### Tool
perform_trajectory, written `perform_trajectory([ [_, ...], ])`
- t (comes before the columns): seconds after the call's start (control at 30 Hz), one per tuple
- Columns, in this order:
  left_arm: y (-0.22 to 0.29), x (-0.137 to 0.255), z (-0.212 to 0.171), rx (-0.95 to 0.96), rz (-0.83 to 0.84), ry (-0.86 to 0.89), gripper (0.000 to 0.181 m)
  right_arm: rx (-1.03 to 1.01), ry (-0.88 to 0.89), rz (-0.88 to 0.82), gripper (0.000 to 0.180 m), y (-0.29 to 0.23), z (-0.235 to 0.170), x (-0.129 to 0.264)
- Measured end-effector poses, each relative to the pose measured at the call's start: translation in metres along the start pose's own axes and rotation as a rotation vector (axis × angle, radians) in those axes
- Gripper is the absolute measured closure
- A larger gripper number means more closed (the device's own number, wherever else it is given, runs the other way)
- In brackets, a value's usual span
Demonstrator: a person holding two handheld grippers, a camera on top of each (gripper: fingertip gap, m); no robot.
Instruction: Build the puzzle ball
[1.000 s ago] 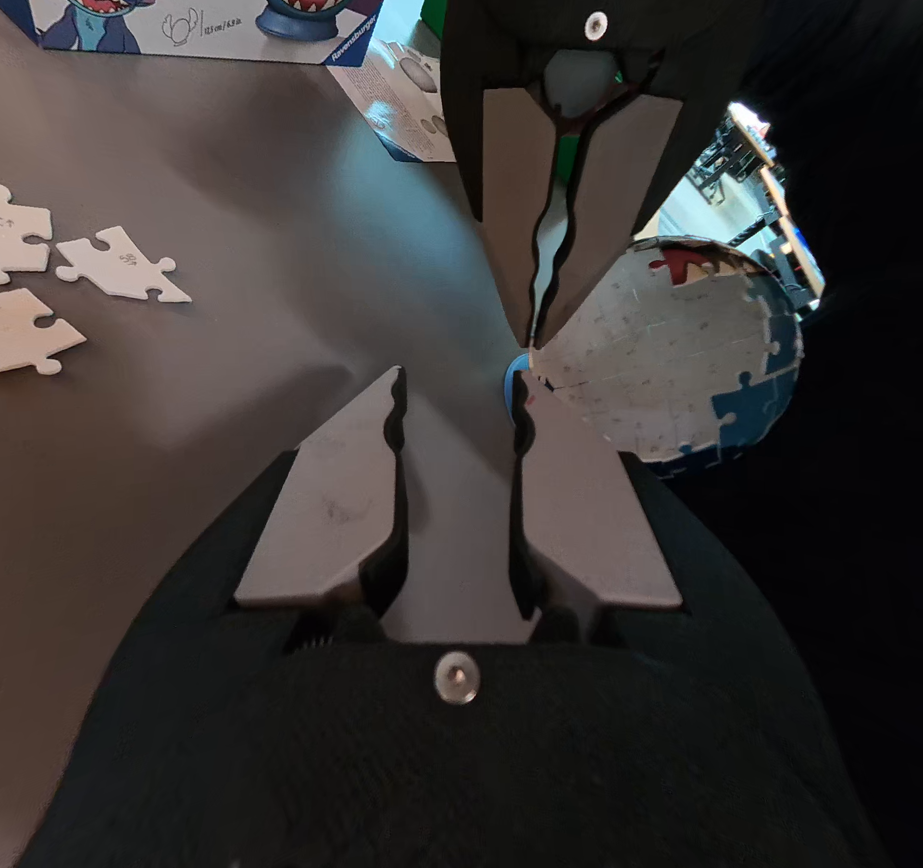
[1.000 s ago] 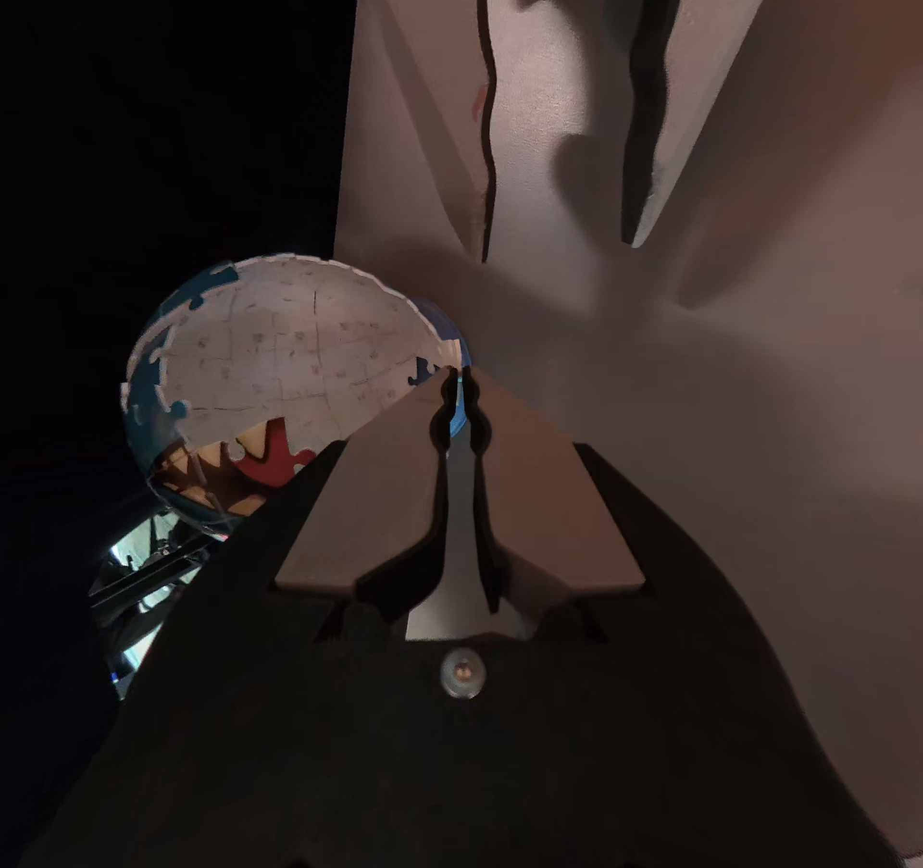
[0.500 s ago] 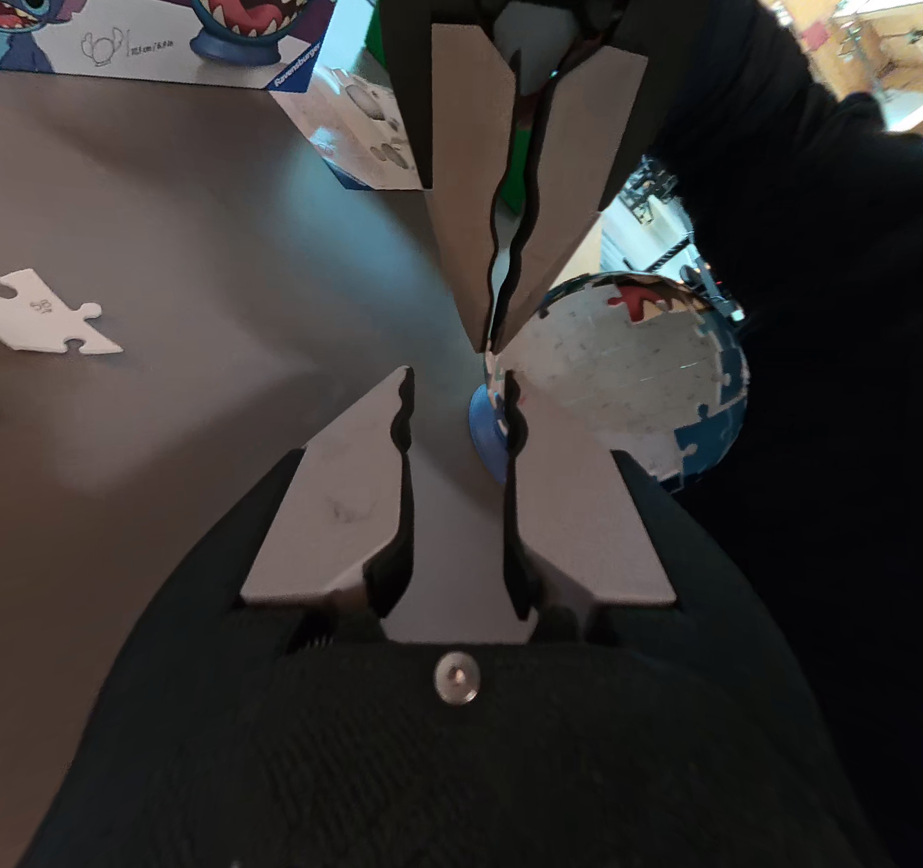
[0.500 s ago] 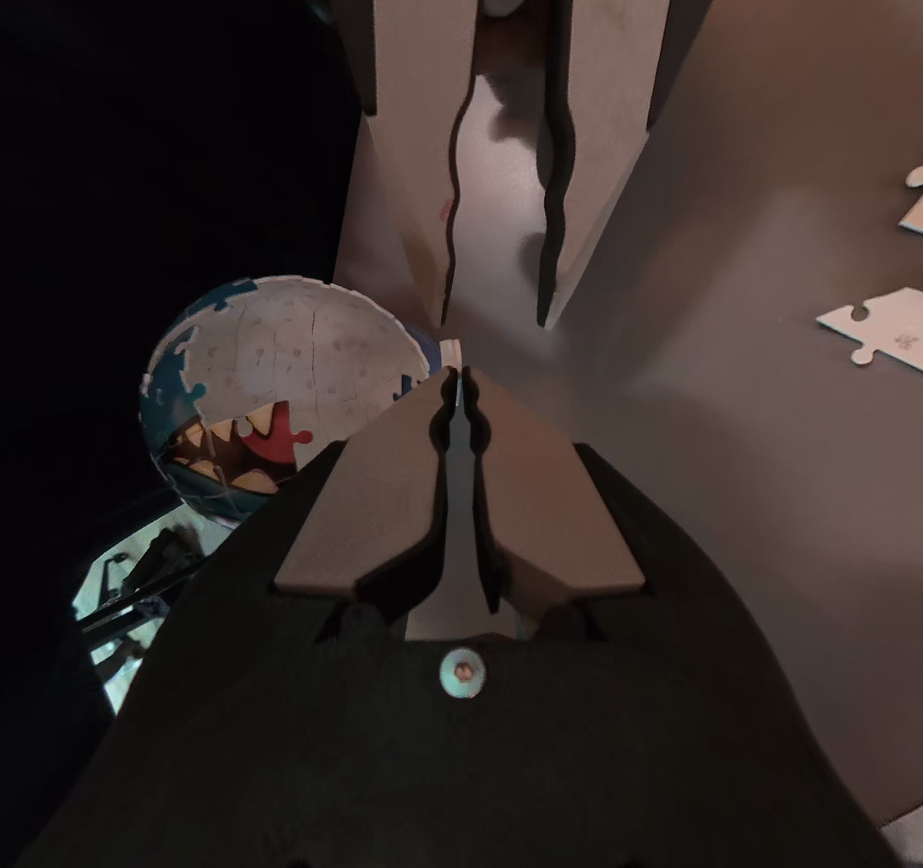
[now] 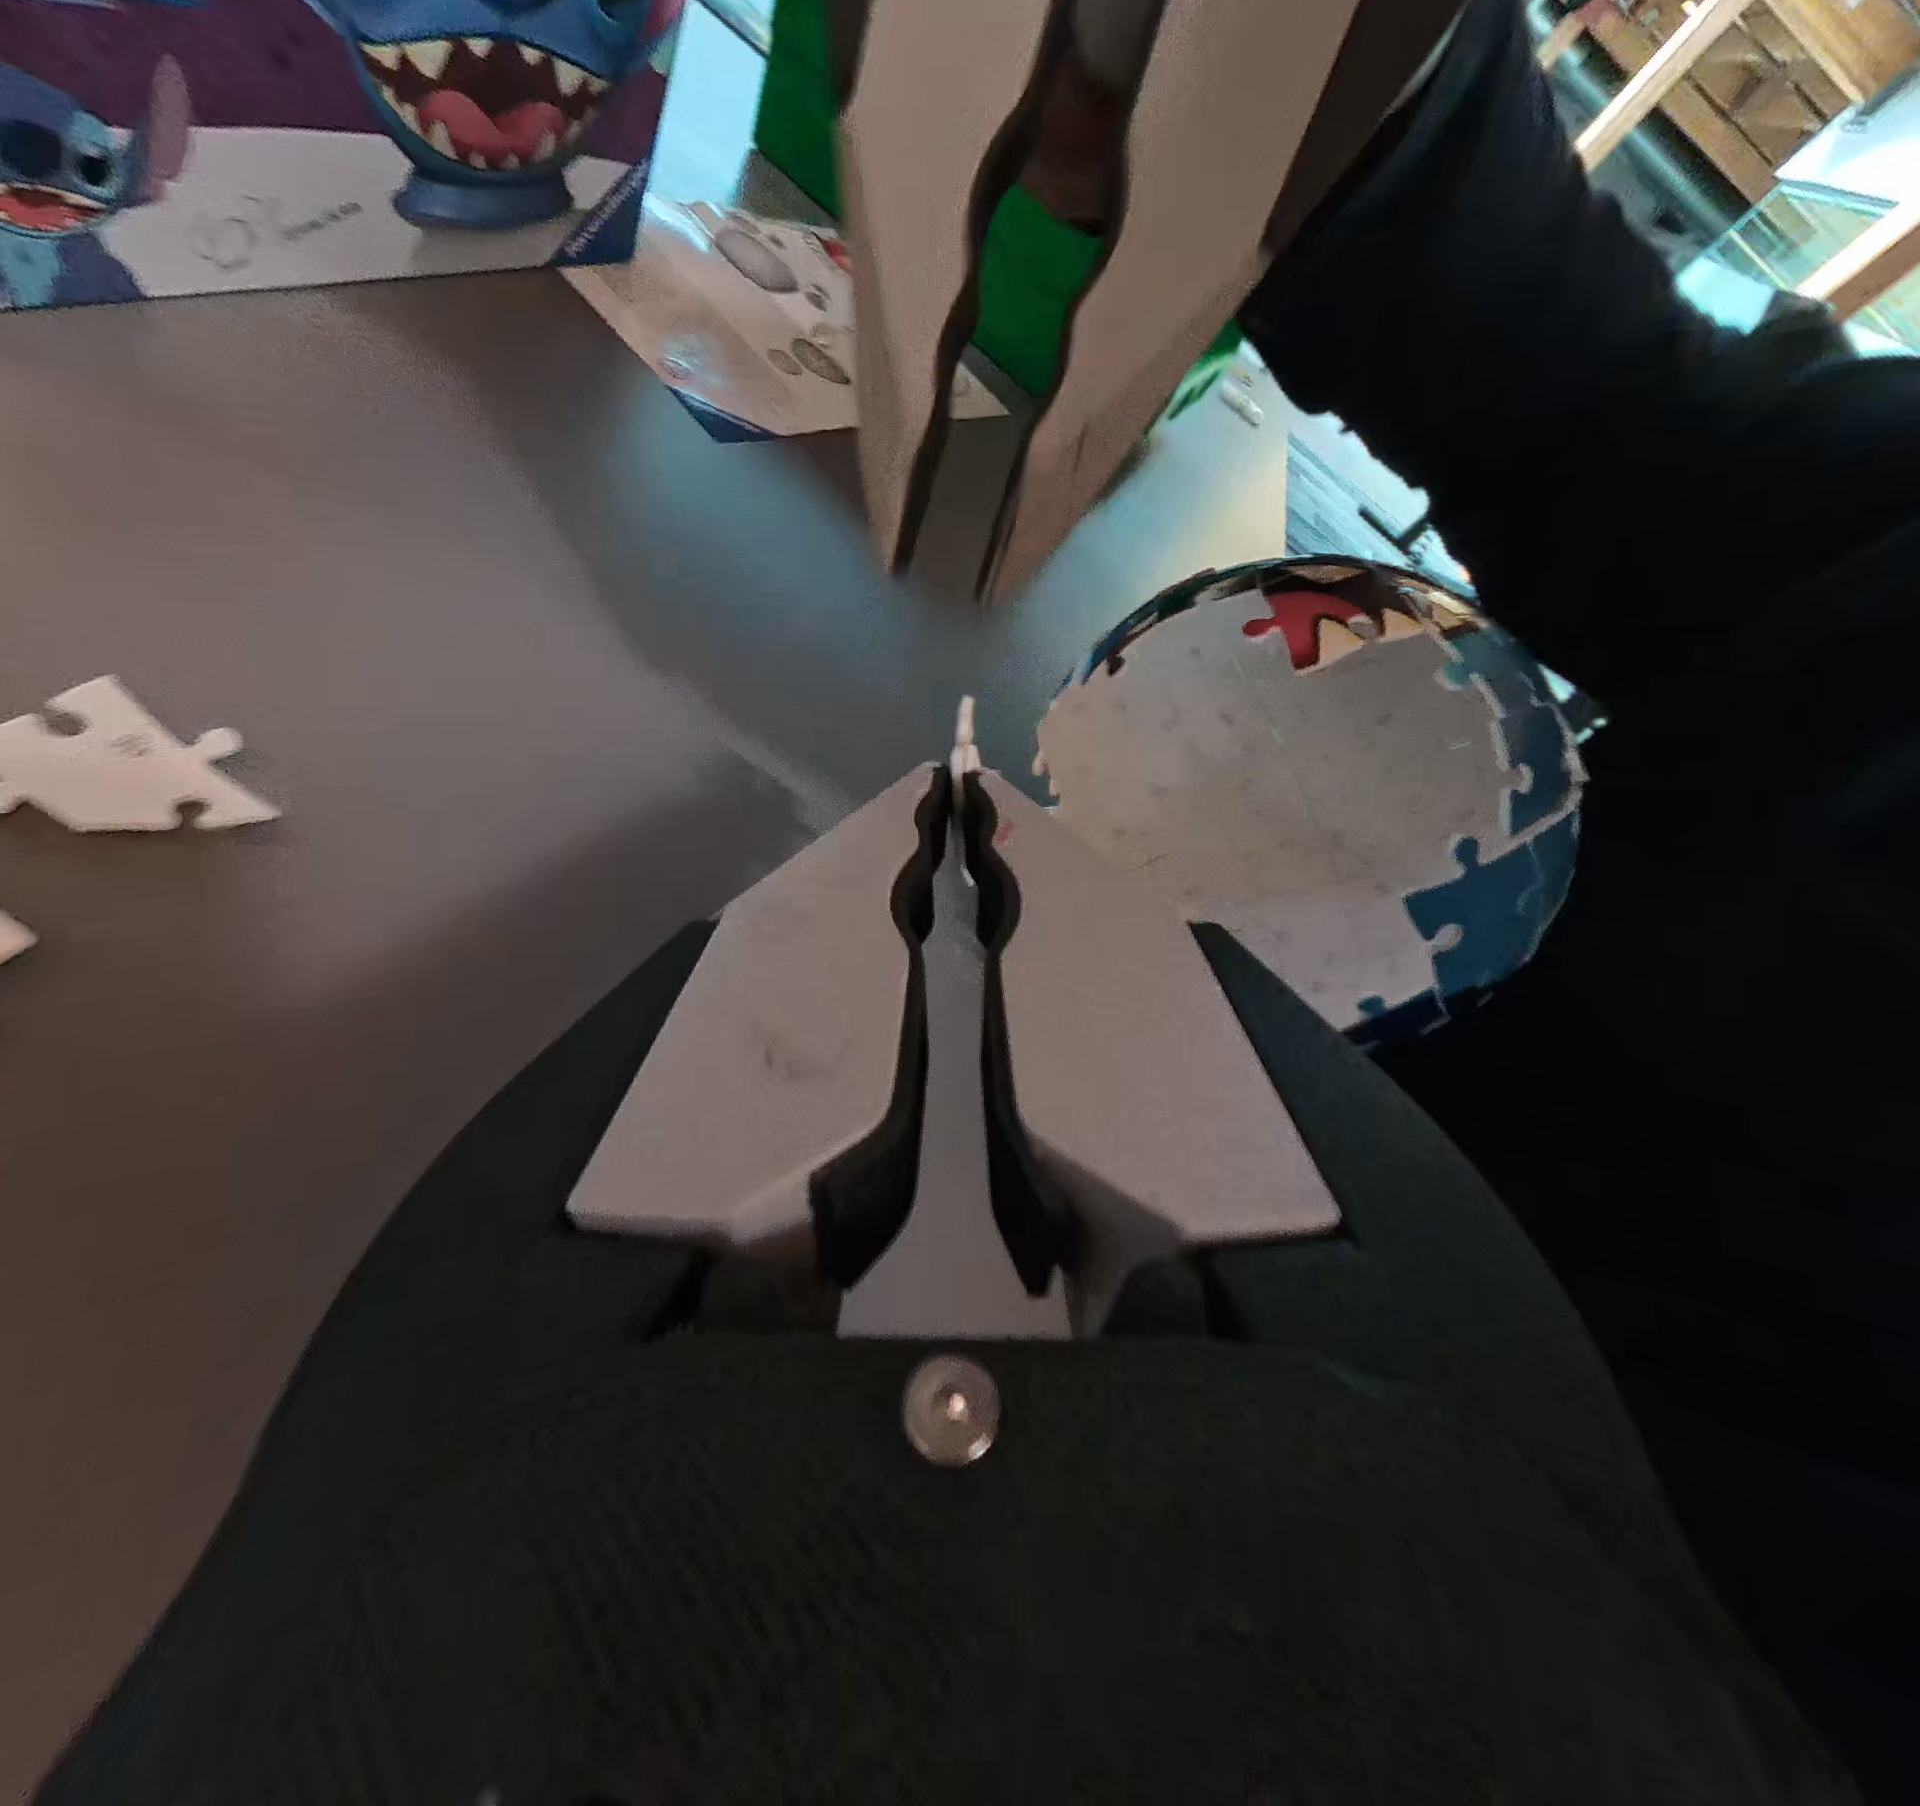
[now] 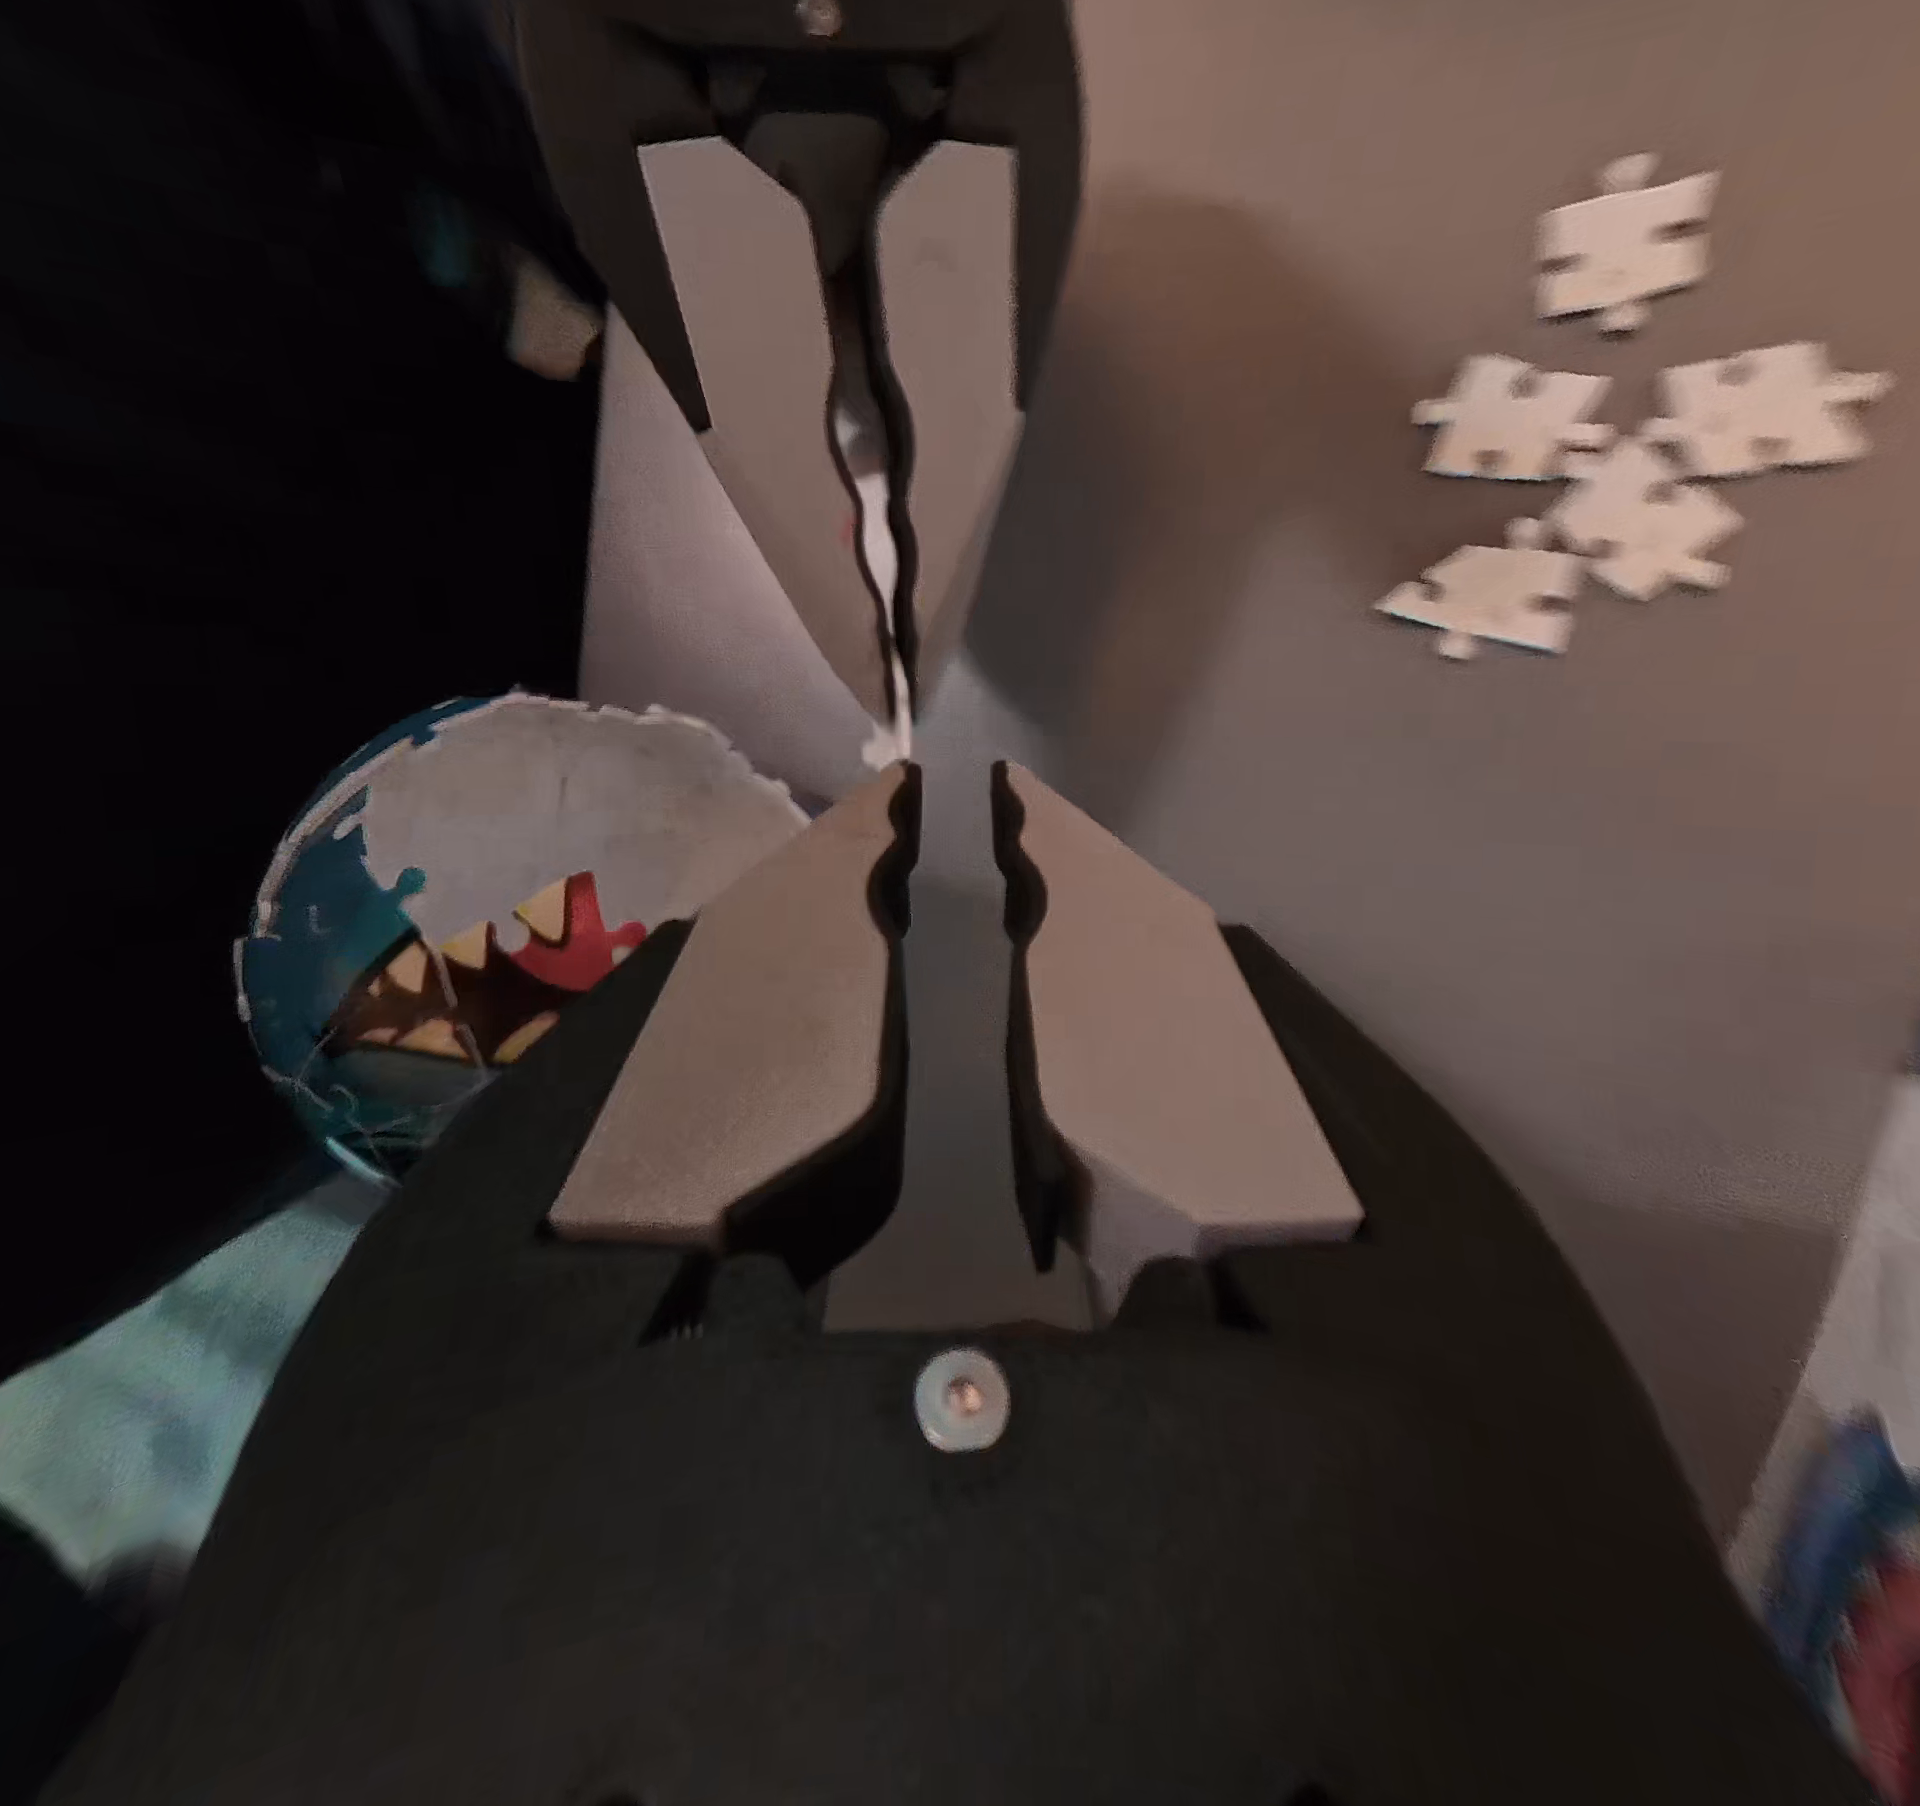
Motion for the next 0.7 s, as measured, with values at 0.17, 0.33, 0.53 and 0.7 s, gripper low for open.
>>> perform_trajectory([
  [0.17, -0.014, 0.028, -0.002, 0.015, 0.072, 0.054, 0.181, -0.132, 0.217, -0.444, 0.159, -0.007, -0.037, 0.085],
  [0.33, -0.020, 0.044, -0.009, 0.042, 0.093, 0.101, 0.181, -0.317, 0.401, -0.517, 0.155, -0.084, -0.101, 0.089],
  [0.53, -0.020, 0.053, -0.018, 0.036, 0.122, 0.116, 0.181, -0.446, 0.503, -0.505, 0.153, -0.151, -0.146, 0.019],
  [0.7, -0.017, 0.059, -0.018, 0.043, 0.112, 0.133, 0.181, -0.523, 0.624, -0.454, 0.142, -0.181, -0.151, -0.031],
])
Point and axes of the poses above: each gripper's, where its closed fingertips meet, x back along the fingers, z out of its top, y = z × x across the jaws, the point moved 3 cm from there along x, back along the fingers, and after that the axes turned 5 degrees about x, right-handed, at the moved point
